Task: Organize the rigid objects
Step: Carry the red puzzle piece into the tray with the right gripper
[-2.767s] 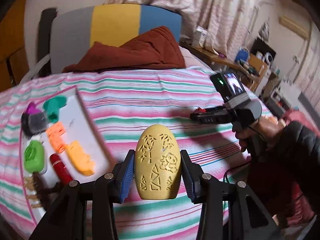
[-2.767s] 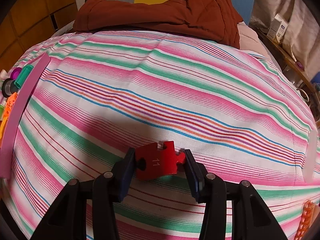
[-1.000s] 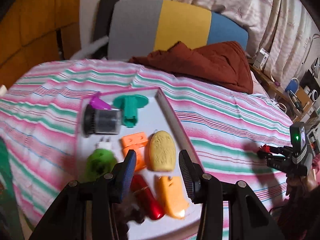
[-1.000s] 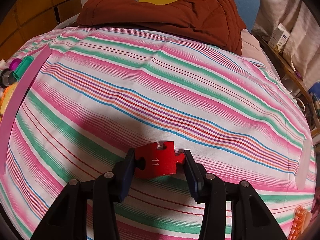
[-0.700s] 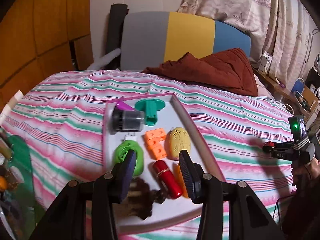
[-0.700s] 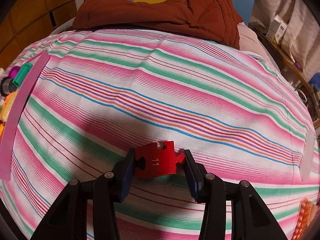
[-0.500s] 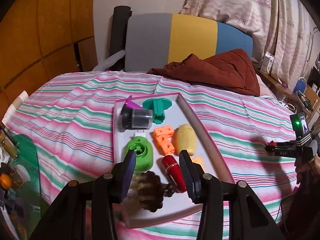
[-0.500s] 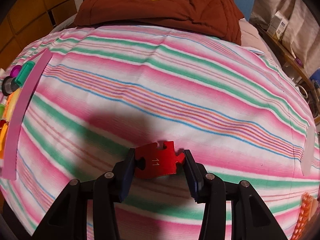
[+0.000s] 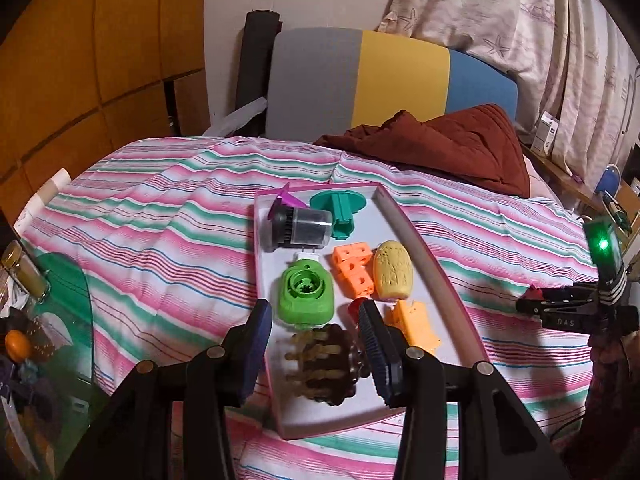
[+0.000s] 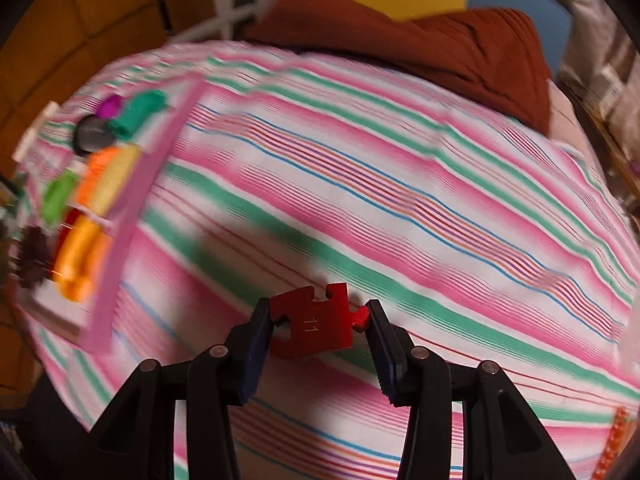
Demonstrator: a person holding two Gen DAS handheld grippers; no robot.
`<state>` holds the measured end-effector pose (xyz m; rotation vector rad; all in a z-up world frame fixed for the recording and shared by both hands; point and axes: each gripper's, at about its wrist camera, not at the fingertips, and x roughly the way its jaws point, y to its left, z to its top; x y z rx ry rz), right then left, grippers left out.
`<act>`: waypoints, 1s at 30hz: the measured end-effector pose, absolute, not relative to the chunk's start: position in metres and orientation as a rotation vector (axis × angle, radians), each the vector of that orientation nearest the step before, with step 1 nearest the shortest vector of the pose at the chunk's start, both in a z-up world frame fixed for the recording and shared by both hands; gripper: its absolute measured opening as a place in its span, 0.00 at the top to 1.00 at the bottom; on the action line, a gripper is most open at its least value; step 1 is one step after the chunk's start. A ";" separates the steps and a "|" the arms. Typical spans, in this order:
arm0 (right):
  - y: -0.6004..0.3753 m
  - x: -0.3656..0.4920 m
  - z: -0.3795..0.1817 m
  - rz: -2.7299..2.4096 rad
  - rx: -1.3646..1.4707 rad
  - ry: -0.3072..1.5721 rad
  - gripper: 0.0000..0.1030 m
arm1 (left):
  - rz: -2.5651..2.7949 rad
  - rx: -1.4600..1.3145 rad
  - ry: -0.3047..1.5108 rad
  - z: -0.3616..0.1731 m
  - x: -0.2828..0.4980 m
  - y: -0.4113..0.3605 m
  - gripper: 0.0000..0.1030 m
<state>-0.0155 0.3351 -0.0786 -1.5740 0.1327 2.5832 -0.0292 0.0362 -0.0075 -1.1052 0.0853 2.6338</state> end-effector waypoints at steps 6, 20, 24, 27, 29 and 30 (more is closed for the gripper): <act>0.269 -0.032 -0.047 2.821 -1.471 0.112 0.55 | 2.647 -1.126 0.079 -0.011 -0.029 0.028 0.55; 0.174 -0.074 -0.062 2.920 -1.620 -0.064 0.54 | 2.748 -1.145 -0.005 -0.010 -0.033 -0.003 0.50; 0.165 -0.073 -0.071 2.930 -1.613 -0.098 0.54 | 2.768 -1.159 0.002 -0.012 -0.034 -0.005 0.50; 0.164 -0.077 -0.073 2.930 -1.596 -0.069 0.54 | 2.777 -1.167 0.012 -0.012 -0.035 -0.004 0.50; 0.164 -0.080 -0.073 2.930 -1.577 -0.056 0.54 | 2.787 -1.160 0.014 -0.011 -0.033 -0.004 0.50; 0.164 -0.080 -0.074 2.927 -1.566 -0.051 0.54 | 2.796 -1.153 0.020 -0.010 -0.032 -0.003 0.50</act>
